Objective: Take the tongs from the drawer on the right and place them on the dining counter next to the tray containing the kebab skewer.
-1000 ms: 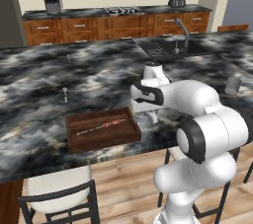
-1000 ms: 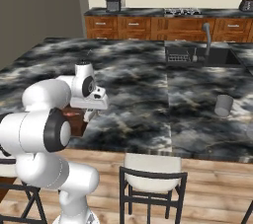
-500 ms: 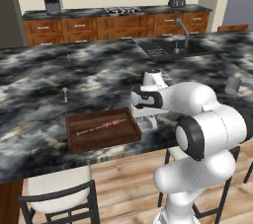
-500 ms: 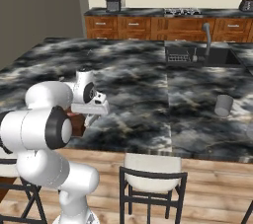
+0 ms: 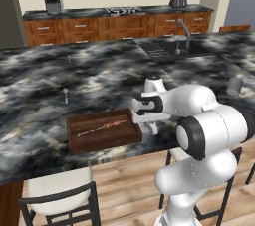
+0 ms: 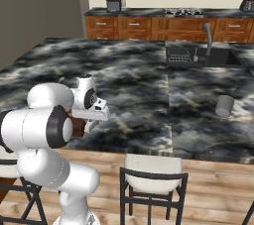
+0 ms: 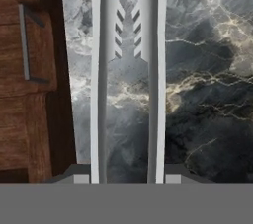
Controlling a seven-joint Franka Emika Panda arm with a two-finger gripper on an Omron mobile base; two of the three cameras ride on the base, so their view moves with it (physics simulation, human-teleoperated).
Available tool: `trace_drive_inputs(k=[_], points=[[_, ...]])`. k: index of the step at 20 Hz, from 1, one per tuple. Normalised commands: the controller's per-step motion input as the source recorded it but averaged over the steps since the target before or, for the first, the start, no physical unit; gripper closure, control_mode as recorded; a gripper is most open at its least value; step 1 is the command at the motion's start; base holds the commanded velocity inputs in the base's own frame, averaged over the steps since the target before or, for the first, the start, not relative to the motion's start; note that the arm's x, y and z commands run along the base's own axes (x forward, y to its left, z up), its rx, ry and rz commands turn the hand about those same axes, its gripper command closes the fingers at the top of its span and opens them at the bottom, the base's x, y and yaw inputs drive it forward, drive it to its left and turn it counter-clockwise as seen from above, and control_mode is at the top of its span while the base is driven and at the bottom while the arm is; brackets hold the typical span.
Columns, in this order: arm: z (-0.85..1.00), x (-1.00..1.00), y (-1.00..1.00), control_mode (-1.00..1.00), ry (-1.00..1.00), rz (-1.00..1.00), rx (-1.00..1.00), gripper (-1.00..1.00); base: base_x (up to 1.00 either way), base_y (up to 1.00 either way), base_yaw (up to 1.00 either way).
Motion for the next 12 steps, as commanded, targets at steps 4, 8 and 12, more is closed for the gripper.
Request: trace_drive_inputs(k=[4, 8, 12], points=[[-0.23, 0.00, 0.00, -1.00, 0.00, 0.00, 0.00, 1.00, 0.00, 0.00, 0.00], [-0.14, 0.00, 0.00, -1.00, 0.00, 0.00, 0.00, 1.00, 0.00, 0.00, 0.00], [-0.20, 0.00, 0.00, -1.00, 0.00, 0.00, 0.00, 1.00, 0.00, 0.00, 0.00]])
